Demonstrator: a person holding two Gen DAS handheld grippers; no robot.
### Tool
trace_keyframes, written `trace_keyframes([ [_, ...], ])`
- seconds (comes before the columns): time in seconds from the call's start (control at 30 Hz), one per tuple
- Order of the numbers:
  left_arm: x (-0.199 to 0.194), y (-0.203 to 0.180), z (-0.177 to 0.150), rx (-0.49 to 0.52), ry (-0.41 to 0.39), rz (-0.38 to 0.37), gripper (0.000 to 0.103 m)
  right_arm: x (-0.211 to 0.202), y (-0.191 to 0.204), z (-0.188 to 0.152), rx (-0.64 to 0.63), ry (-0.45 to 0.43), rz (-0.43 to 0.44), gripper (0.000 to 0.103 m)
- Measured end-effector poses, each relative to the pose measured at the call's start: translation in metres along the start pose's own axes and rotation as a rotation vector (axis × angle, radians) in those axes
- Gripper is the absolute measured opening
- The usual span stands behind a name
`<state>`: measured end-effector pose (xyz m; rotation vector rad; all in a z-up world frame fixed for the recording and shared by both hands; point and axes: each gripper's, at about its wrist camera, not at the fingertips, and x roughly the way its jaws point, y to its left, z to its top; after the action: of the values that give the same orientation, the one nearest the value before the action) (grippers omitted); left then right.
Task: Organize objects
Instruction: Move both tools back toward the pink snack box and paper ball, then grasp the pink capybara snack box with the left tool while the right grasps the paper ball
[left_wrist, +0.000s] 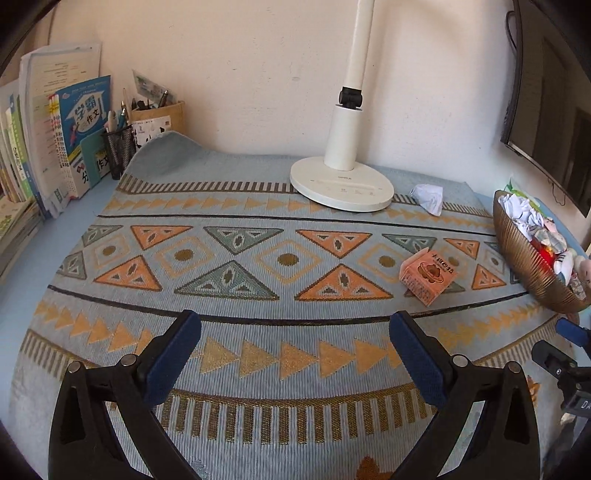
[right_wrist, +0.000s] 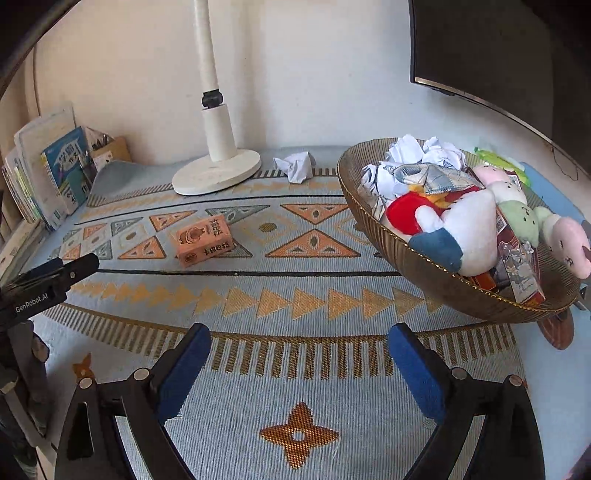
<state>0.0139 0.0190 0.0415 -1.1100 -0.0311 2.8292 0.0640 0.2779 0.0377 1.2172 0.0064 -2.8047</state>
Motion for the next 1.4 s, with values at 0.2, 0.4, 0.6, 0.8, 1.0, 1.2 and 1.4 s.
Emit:
trace_keyframes([
  [0.2,0.001,-0.019,-0.004,0.093,-0.004,0.09,0.102,0.017,-0.01,0.001,0.055,0.056,-0.006,0.097],
  [0.4,0.003,-0.016,-0.003,0.074,0.012,0.084,0.102,0.026,-0.02,0.001,0.096,0.11,0.017,0.097],
  [0.6,0.008,-0.021,-0.002,0.111,0.054,0.011,0.102,0.026,-0.017,-0.001,0.079,0.119,0.011,0.097],
  [0.8,0.03,-0.039,0.033,0.179,0.15,-0.338,0.102,0.025,-0.016,0.0,0.075,0.123,0.036,0.097],
  [1.0,0.077,-0.081,0.055,0.358,0.215,-0.449,0.102,-0.015,-0.017,0.062,0.061,0.027,0.151,0.096],
  [1.2,0.09,-0.104,0.055,0.386,0.242,-0.528,0.102,0.024,-0.015,0.18,0.02,0.081,0.061,0.096],
  [1.4,0.085,-0.12,0.045,0.474,0.213,-0.47,0.099,0.123,0.001,0.242,0.028,0.292,0.104,0.088],
])
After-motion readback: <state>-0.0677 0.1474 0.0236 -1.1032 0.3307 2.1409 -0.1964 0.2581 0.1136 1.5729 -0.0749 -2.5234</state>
